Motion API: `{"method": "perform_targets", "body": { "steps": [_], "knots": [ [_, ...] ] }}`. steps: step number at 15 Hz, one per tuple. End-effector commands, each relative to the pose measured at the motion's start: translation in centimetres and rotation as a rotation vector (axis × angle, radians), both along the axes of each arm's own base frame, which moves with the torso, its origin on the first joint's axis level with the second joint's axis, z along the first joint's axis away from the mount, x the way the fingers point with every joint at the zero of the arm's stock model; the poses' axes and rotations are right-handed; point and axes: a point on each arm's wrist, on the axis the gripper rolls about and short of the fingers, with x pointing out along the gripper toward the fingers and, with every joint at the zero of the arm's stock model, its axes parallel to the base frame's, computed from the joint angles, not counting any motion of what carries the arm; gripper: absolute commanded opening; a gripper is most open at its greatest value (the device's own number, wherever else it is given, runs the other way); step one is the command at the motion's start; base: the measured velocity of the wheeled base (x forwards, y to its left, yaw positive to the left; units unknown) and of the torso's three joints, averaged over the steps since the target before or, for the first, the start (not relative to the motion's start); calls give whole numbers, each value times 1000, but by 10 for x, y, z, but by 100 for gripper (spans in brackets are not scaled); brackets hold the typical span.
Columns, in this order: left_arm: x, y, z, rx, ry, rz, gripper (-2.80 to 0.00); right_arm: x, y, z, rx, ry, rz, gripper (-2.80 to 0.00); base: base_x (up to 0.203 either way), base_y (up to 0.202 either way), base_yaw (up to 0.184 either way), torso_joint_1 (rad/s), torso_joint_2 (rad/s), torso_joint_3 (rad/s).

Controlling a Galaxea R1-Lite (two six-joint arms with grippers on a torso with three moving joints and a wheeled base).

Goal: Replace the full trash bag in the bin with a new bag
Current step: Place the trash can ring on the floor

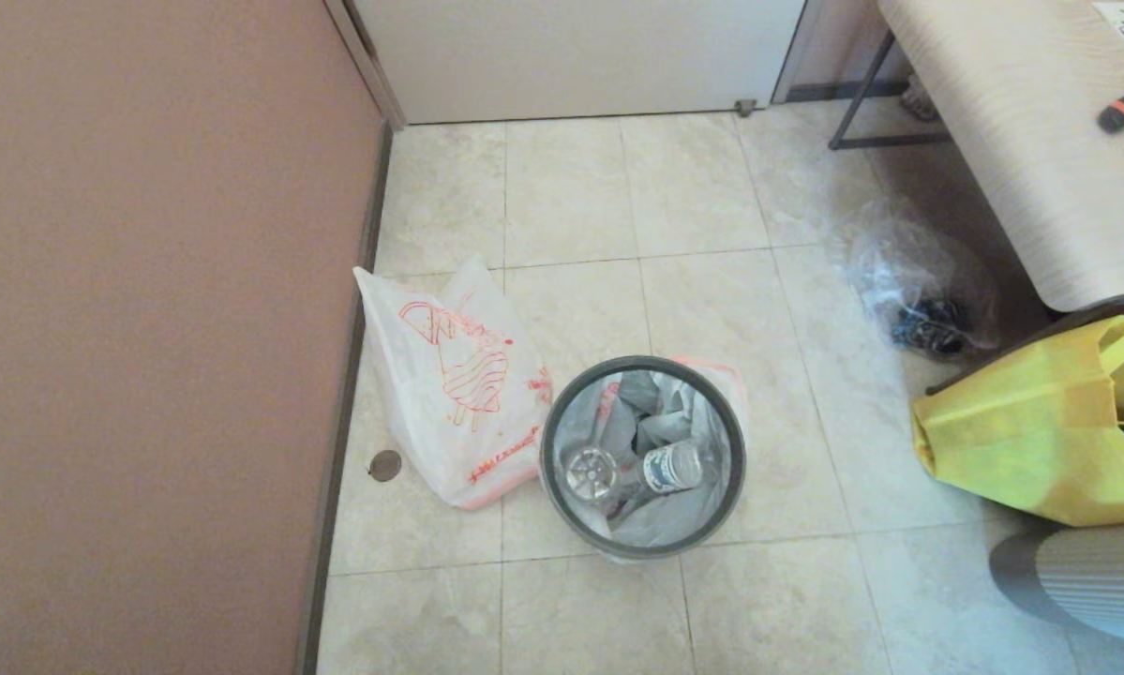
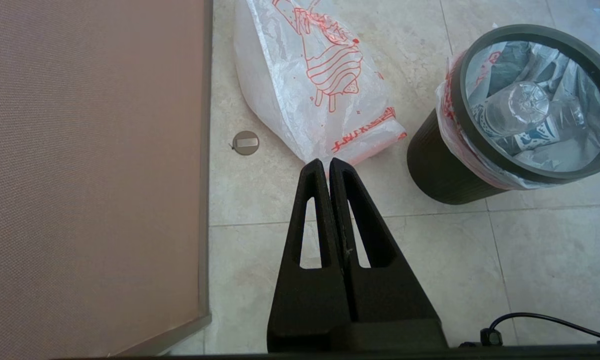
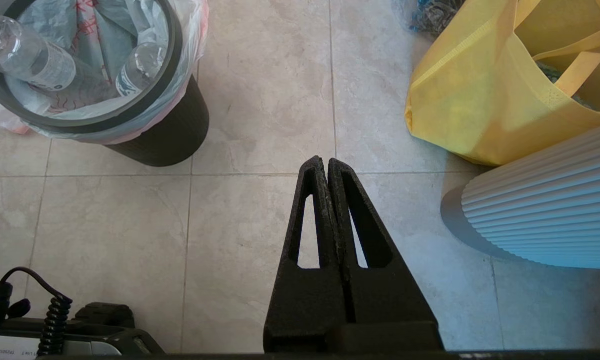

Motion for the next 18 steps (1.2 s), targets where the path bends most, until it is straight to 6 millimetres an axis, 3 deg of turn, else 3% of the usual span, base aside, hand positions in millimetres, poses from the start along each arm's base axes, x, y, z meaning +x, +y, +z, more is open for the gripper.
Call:
{"method": "perform_targets", "body": {
  "steps": [1, 18],
  "knots": [
    [0, 0, 0, -1, 0, 0, -280, 0, 0, 0, 0, -2, 0, -280, 0, 0, 0, 0, 0, 0],
    [0, 0, 0, -1, 0, 0, -280, 0, 0, 1, -5, -5, 0, -280, 0, 0, 0, 0, 0, 0]
  ]
}}
